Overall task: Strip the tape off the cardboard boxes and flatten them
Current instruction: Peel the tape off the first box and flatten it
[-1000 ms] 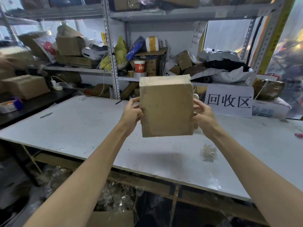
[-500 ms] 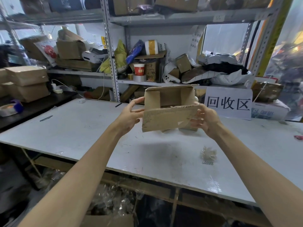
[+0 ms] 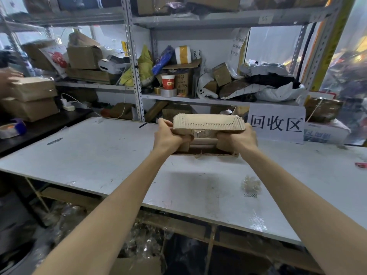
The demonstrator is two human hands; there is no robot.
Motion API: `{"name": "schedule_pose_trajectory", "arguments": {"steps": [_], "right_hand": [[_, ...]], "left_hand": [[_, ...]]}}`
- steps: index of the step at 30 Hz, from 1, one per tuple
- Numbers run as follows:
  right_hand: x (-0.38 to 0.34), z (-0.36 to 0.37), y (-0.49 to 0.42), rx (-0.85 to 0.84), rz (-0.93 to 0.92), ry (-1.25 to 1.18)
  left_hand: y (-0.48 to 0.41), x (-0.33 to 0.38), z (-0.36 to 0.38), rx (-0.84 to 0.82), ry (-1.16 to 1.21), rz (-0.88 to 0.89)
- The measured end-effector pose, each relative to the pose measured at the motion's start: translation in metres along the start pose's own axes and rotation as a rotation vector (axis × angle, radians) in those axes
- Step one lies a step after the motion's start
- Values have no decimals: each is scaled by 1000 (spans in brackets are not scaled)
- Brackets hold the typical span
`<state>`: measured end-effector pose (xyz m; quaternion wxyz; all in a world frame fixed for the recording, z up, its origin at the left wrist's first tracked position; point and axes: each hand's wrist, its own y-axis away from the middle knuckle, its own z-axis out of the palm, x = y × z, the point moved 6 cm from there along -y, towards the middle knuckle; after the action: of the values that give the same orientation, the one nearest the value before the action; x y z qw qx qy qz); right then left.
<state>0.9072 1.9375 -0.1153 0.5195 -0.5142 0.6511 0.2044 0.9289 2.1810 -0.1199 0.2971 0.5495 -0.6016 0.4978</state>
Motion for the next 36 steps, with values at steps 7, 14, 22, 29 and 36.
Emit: {"name": "schedule_pose_trajectory", "arguments": {"steps": [7, 14, 22, 29, 36], "right_hand": [[-3, 8, -4, -306, 152, -392], [-8, 11, -4, -319, 224, -762], [-8, -4, -3, -129, 198, -875], [37, -69, -14, 108, 219, -793], [105, -141, -25, 75, 230, -744]], "left_hand": [[2, 13, -18, -100, 148, -35], [13, 19, -8, -222, 161, -3], [27, 45, 42, -295, -40, 251], [19, 35, 124, -461, -234, 234], [-17, 22, 211, -498, -272, -63]]}}
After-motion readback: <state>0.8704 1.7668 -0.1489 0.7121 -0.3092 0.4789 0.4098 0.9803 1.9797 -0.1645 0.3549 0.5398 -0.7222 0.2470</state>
